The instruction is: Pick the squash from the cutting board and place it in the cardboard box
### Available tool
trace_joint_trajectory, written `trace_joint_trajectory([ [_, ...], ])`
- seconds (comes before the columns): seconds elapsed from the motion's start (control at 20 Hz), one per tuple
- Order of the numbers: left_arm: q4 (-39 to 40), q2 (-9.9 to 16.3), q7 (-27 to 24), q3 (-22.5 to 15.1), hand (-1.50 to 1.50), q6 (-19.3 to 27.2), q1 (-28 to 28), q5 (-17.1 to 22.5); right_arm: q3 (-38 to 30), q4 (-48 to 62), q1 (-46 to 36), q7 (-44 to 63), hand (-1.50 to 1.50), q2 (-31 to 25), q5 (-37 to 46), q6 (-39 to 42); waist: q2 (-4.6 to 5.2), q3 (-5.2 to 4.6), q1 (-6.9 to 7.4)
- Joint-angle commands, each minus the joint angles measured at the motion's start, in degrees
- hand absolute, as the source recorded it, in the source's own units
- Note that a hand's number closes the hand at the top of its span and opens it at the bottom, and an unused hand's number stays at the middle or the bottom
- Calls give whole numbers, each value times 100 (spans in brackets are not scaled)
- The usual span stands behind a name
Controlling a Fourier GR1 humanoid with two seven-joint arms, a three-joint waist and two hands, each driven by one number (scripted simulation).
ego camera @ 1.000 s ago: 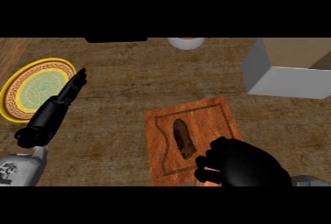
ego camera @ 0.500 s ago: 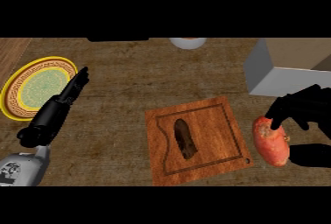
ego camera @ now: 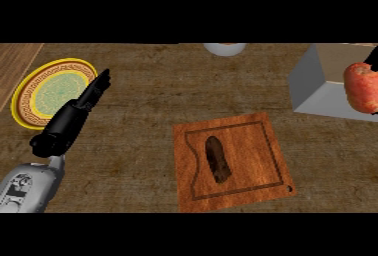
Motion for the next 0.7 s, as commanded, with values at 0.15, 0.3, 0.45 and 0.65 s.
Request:
trace_joint_trajectory([
  [0.15, -112, 45, -25, 13, 0, -164, 16, -38, 641, 2059, -1028, -498, 150, 63, 1260, 351, 63, 0, 284],
  [0.3, -7, 102, 88, 175, 0, -323, -142, 151, 895, 2597, -975, -933, 150, -163, 1519, 897, 53, 2, 188],
  [0.45, -52, -211, 17, -90, 0, 6, -34, -223, 1052, 3420, -1671, -1336, 150, -11, 1918, 1159, 44, 3, 198],
  [0.65, 32, -142, -135, -22, 0, -201, -96, -101, 1340, 4413, -1877, -2025, 150, -218, 2535, 1126, 107, 11, 310],
])
